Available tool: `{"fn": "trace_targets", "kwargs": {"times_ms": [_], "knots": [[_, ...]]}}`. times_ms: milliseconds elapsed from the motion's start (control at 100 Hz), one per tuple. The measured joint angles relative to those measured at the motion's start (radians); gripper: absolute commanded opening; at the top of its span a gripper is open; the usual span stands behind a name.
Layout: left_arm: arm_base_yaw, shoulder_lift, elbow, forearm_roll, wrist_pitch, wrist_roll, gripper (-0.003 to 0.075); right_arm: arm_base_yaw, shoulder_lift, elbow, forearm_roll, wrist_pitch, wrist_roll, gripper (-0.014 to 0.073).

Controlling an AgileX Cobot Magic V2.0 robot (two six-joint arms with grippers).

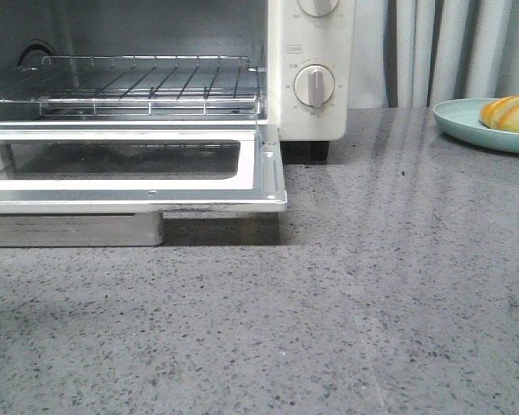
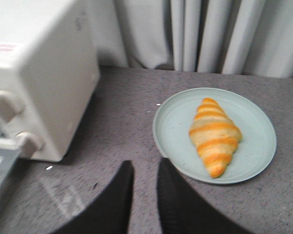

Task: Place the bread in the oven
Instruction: 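Reach the right gripper to the croissant on the green plate and grasp it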

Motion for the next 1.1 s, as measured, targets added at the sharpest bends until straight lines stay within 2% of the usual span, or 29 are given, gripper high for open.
{"fn": "trace_targets", "kwargs": {"times_ms": [40,90,390,600,890,940,990,1090,1100], "knots": [[0.000,-0.027,0.000,0.002,0.002,0.000,-0.0022,-0.009,0.061,-0.033,-0.010,-0.002,0.009,0.0358],[0.000,-0.052,0.000,0.010,0.006,0.000,-0.0022,-0.015,0.136,-0.074,-0.022,-0.002,0.014,0.0388],[0.000,-0.101,0.000,0.030,0.016,0.000,-0.0022,-0.085,0.549,-0.261,-0.046,0.015,0.078,0.0379],[0.000,-0.101,0.000,0.030,0.020,0.000,-0.0022,-0.140,0.695,-0.266,-0.050,0.013,0.109,0.0379],[0.000,-0.101,0.000,0.030,0.002,0.000,-0.0022,-0.147,0.840,-0.271,-0.058,0.000,0.122,0.0370],[0.000,-0.101,0.000,0.030,-0.007,0.000,-0.0022,-0.147,0.852,-0.275,-0.060,-0.002,0.131,0.0324],[0.000,-0.101,0.000,0.030,-0.016,0.000,-0.0022,-0.147,0.860,-0.279,-0.064,-0.007,0.140,0.0230],[0.000,-0.101,0.000,0.028,-0.024,0.000,-0.0022,-0.149,0.870,-0.282,-0.072,-0.025,0.147,-0.0074],[0.000,-0.101,0.000,0.028,-0.024,0.000,-0.0022,-0.149,0.872,-0.282,-0.072,-0.025,0.149,-0.0076]]}}
